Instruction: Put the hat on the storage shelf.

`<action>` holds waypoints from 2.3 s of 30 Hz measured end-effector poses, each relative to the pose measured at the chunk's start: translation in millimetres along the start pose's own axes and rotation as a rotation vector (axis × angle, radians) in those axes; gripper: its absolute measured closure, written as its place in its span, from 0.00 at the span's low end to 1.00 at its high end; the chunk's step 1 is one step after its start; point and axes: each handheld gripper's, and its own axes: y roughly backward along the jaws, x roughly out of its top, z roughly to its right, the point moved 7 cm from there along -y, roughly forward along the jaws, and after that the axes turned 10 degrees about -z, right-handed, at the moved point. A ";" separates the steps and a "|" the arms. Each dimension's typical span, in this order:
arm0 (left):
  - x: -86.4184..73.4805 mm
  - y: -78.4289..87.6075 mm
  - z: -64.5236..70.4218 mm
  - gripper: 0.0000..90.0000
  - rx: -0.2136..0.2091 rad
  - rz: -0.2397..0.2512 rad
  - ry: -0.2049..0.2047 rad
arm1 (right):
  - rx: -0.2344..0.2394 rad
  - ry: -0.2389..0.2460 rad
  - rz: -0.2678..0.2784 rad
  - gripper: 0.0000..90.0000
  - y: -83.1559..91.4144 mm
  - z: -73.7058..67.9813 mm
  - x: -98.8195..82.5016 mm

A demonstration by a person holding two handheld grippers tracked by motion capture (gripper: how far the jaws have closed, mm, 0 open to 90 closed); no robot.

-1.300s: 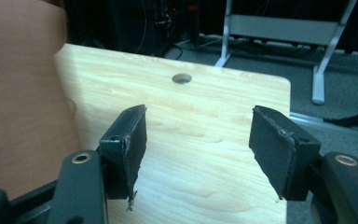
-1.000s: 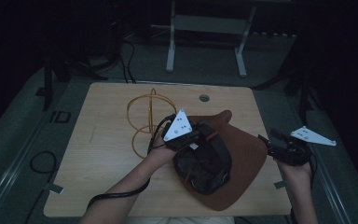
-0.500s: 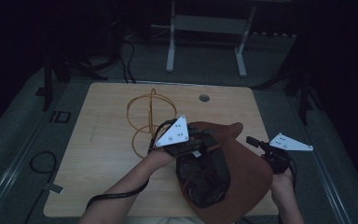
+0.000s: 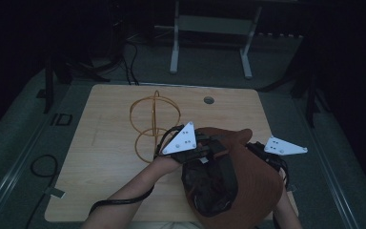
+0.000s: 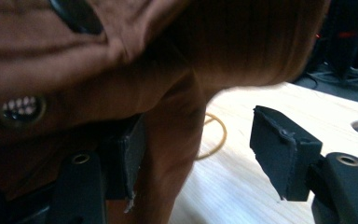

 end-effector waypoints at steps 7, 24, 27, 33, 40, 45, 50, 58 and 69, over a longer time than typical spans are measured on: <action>0.7 -4.1 3.6 0.95 -0.028 0.015 0.013 | 0.033 0.027 0.033 0.43 -4.7 -3.8 7.5; -2.4 -8.4 4.9 0.94 -0.028 -0.030 0.023 | 0.105 0.064 0.014 0.96 -9.0 -12.1 11.7; -3.5 -8.4 5.3 0.89 -0.029 -0.049 0.012 | 0.106 0.058 0.002 0.97 -8.8 -13.4 10.2; -2.1 -6.4 3.9 0.64 -0.008 -0.059 0.013 | 0.111 0.048 0.000 0.98 -3.9 -12.4 10.4; 3.6 4.8 -4.7 0.51 0.053 -0.058 0.025 | 0.072 0.040 0.047 0.98 10.6 -5.0 21.5; 2.6 18.3 -10.9 0.47 0.087 -0.067 0.047 | 0.037 0.029 0.079 0.98 22.9 4.5 28.8; -3.3 33.0 -15.2 0.47 0.124 -0.096 0.062 | -0.012 0.033 0.107 0.98 33.8 13.8 40.7; -21.8 59.0 -18.2 0.46 0.156 -0.129 0.093 | -0.071 0.031 0.132 0.98 37.9 31.8 62.6; -57.0 92.6 -12.8 0.46 0.205 -0.187 0.131 | -0.098 0.024 0.117 0.97 18.4 53.2 92.2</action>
